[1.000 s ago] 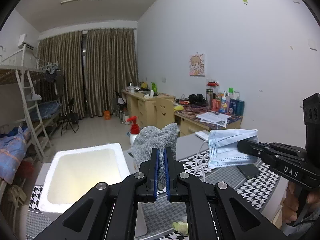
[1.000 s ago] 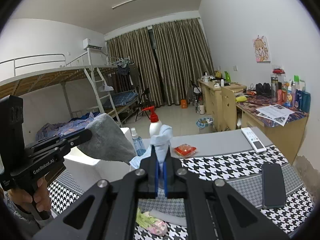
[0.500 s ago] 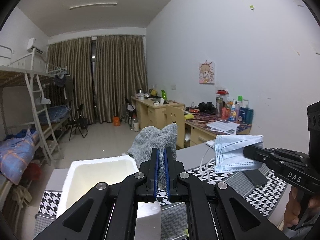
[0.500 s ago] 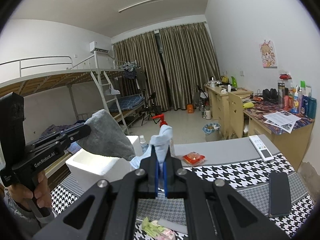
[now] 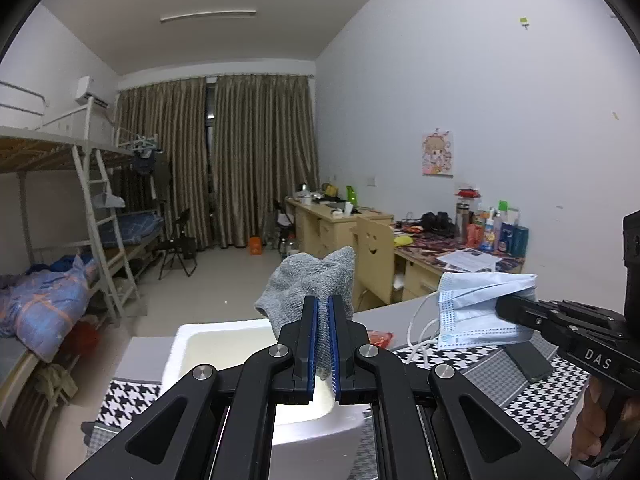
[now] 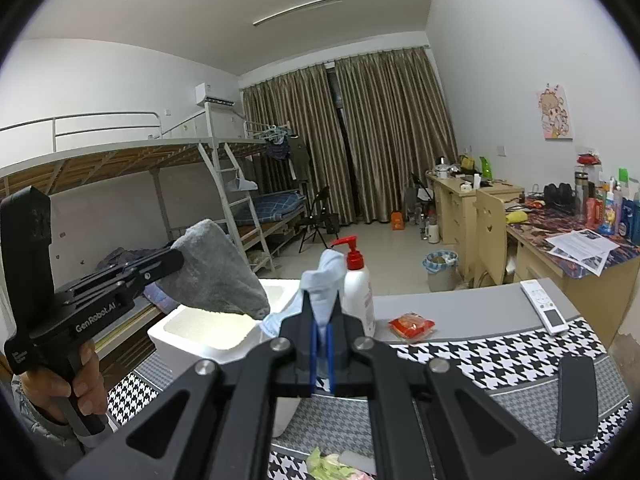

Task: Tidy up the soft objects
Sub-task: 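Lift the grey cloth and blue mask and carry them over the foam box, then open the left tool to drop the grey cloth into the foam box, then lower the blue mask into the foam box and open the right tool, then withdraw both tools from the box back over the table runner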

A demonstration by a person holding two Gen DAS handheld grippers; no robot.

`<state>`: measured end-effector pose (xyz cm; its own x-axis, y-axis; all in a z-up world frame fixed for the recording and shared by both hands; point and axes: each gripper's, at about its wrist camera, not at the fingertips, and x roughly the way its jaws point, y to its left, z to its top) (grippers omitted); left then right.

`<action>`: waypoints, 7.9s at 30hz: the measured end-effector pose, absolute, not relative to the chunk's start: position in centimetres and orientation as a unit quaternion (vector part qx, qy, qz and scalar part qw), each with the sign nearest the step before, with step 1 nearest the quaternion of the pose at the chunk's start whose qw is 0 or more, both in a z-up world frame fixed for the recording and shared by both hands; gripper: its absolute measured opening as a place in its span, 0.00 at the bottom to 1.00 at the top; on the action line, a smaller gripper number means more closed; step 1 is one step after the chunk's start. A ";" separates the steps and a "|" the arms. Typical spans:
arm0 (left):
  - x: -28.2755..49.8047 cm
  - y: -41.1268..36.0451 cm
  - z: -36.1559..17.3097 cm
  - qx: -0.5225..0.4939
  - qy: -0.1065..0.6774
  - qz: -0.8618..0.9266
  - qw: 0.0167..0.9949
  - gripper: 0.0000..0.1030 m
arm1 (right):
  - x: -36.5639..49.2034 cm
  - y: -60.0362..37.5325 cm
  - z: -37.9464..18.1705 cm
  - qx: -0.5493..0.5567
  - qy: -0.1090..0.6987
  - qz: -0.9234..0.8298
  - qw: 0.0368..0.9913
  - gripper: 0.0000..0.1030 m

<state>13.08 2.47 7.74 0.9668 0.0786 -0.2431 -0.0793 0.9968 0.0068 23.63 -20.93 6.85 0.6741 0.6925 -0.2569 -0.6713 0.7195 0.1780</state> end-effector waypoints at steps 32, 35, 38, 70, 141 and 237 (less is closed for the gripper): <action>14.2 6.6 5.7 -0.028 0.166 0.102 0.980 0.06 | 23.8 -16.3 7.3 0.007 0.161 0.410 0.898 0.06; 14.5 6.8 5.4 -0.029 0.173 0.102 0.979 0.06 | 23.9 -16.0 7.3 0.005 0.161 0.410 0.898 0.06; 14.9 7.0 5.0 -0.029 0.182 0.104 0.977 0.06 | 24.0 -15.9 7.4 0.004 0.161 0.410 0.898 0.06; 13.0 10.6 4.7 -0.047 0.163 0.161 0.972 0.99 | 23.7 -12.6 8.0 -0.017 0.160 0.415 0.895 0.06; 7.1 14.2 2.5 -0.079 0.154 0.207 0.963 0.99 | 24.1 -3.9 4.7 -0.050 0.269 0.459 0.845 0.66; 10.4 -1.2 1.5 -0.031 0.186 -0.001 0.982 0.99 | 21.1 -23.9 2.6 0.019 0.192 0.319 0.928 0.93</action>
<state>10.36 -1.16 1.50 0.9306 -0.0134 -0.3659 -0.0095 0.9981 -0.0608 21.14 -23.89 2.63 0.7223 0.6000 -0.3439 -0.5852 0.7953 0.1584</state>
